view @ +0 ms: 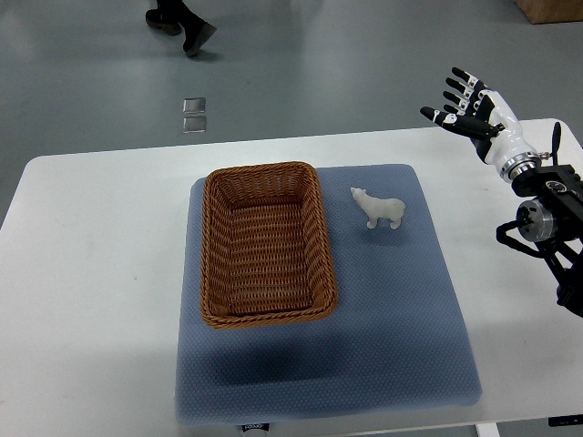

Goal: Place white bear in brown basket with right hand

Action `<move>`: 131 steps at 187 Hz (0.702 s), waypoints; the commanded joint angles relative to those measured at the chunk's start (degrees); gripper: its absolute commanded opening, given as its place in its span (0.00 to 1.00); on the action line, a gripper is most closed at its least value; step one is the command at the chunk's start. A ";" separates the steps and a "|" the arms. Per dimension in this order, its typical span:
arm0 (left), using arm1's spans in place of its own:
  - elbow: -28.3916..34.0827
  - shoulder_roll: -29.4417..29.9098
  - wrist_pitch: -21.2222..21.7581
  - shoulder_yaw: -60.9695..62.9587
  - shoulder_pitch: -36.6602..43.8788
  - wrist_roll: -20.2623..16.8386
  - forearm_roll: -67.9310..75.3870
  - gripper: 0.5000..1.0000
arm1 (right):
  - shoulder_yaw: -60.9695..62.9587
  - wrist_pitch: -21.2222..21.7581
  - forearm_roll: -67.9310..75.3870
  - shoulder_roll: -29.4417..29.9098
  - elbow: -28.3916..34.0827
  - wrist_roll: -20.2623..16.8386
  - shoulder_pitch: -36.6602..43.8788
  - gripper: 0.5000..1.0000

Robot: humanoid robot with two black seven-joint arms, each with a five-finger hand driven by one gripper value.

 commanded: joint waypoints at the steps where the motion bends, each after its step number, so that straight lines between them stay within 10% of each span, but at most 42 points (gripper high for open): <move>1: 0.00 0.00 -0.01 0.02 0.03 0.01 0.06 1.00 | -0.52 0.01 -0.06 -0.40 0.03 0.14 0.02 0.87; 131: 0.00 0.00 -0.01 0.02 0.03 0.01 -0.03 1.00 | -6.84 2.12 -18.34 -2.95 3.63 2.34 -0.78 0.87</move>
